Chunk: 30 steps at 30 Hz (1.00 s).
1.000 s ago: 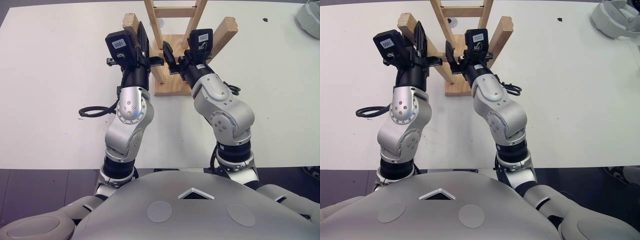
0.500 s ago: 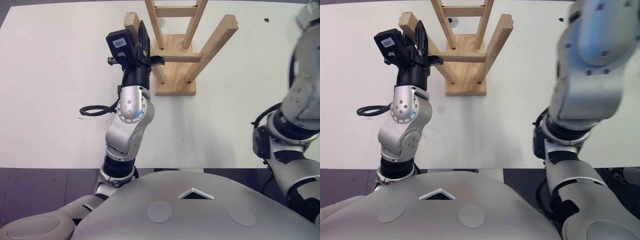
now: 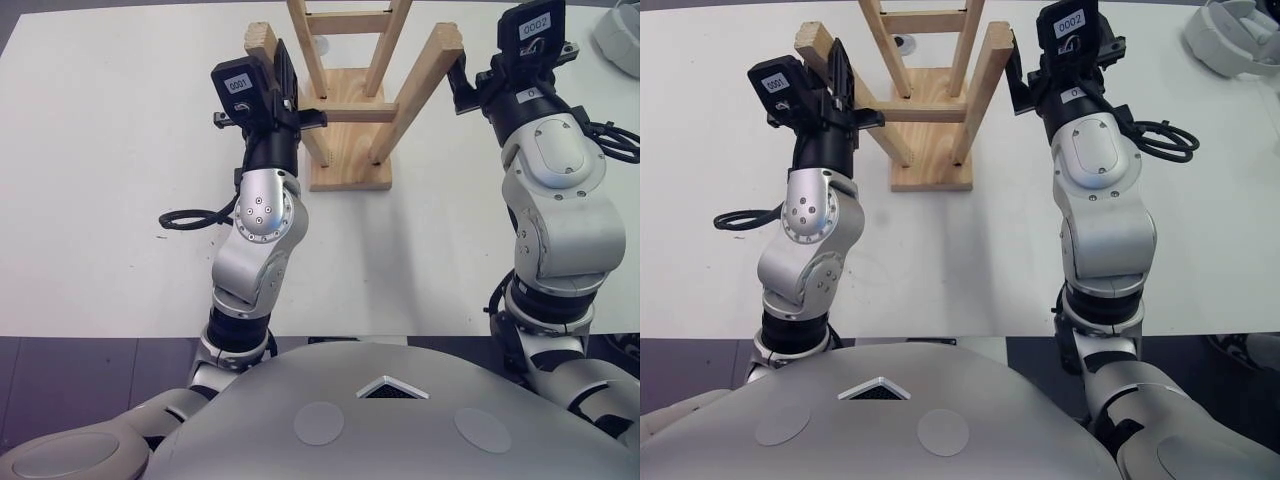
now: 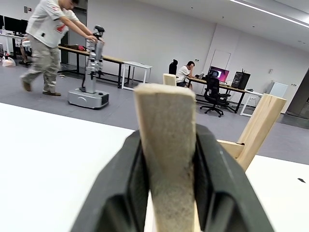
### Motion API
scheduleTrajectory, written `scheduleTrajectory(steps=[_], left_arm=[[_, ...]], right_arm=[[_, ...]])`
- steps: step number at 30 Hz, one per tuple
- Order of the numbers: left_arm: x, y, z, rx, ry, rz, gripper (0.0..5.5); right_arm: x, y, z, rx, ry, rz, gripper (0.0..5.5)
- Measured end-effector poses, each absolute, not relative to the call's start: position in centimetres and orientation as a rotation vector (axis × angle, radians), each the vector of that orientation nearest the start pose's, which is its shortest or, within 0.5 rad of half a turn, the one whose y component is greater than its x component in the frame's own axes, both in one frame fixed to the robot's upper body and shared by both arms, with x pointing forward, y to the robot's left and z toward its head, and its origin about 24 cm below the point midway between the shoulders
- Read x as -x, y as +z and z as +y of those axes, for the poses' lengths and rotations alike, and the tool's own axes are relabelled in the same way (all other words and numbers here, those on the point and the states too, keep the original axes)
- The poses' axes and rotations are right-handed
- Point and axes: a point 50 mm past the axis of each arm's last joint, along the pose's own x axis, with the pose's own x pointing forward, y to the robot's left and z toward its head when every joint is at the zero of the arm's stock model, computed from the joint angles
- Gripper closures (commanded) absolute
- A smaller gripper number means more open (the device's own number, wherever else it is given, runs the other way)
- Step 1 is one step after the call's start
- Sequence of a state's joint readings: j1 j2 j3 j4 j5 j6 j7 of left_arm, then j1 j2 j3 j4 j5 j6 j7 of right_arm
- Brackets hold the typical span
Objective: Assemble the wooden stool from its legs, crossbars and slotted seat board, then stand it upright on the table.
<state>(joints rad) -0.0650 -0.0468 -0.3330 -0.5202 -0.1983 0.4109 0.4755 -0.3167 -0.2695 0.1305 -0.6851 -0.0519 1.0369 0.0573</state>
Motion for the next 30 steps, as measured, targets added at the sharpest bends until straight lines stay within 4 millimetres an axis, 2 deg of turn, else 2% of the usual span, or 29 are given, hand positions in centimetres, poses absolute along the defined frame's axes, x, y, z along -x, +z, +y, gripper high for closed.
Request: scheduleTrajectory(steps=[9,10,11,13,18,22,25,27,30], left_arm=[[-23.6,13.5,7.4,0.242,0.007,-0.091,4.46],[-23.6,13.5,7.4,0.241,0.002,-0.09,4.09],[-23.6,13.4,7.4,0.239,-0.006,-0.082,3.94],[-23.7,10.9,6.9,0.228,-0.058,0.075,3.54],[-23.6,11.2,7.0,0.255,-0.127,0.076,2.67],[-23.7,12.9,7.4,0.279,-0.178,-0.002,1.93],[-23.5,15.4,8.5,0.258,-0.201,-0.114,1.34],[-24.3,16.7,10.3,0.194,-0.164,-0.184,0.89],[-26.8,20.2,13.4,0.09,-0.083,-0.341,0.4]], right_arm=[[-25.7,16.7,-13.7,0.389,0.118,0.077,1.56],[-25.7,16.7,-13.8,0.402,0.111,0.075,1.56],[-25.8,16.8,-13.9,0.408,0.109,0.072,1.56],[-25.8,16.8,-14.1,0.413,0.104,0.059,1.56],[-26.1,17.0,-15.3,0.408,0.052,0.035,1.56],[-26.1,17.3,-15.6,0.402,0.037,-0.012,1.56],[-26.1,17.8,-16.1,0.398,0.019,-0.064,1.56],[-26.3,18.2,-17.3,0.39,-0.023,-0.099,1.56],[-27.2,19.3,-19.1,0.306,-0.042,-0.143,1.56]])
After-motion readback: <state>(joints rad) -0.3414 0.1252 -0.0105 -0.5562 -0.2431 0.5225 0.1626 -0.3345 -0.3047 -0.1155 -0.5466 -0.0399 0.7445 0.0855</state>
